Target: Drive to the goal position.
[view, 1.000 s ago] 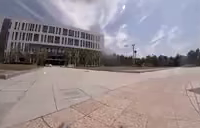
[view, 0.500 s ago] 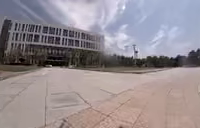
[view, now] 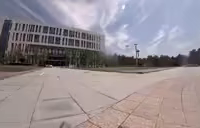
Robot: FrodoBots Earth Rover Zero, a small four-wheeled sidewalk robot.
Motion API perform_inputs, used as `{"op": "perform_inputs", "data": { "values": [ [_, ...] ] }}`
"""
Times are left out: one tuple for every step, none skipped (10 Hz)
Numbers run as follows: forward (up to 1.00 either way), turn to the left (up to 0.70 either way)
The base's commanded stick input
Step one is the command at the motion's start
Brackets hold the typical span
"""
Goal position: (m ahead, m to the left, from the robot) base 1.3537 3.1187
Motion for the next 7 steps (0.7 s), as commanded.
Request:
{"op": "perform_inputs", "data": {
  "values": [
    [0.70,0.00],
    [0.70,0.00],
    [0.70,0.00],
    [0.70,0.00],
    [0.70,0.00],
    [0.70,0.00],
    [0.70,0.00]
  ]
}}
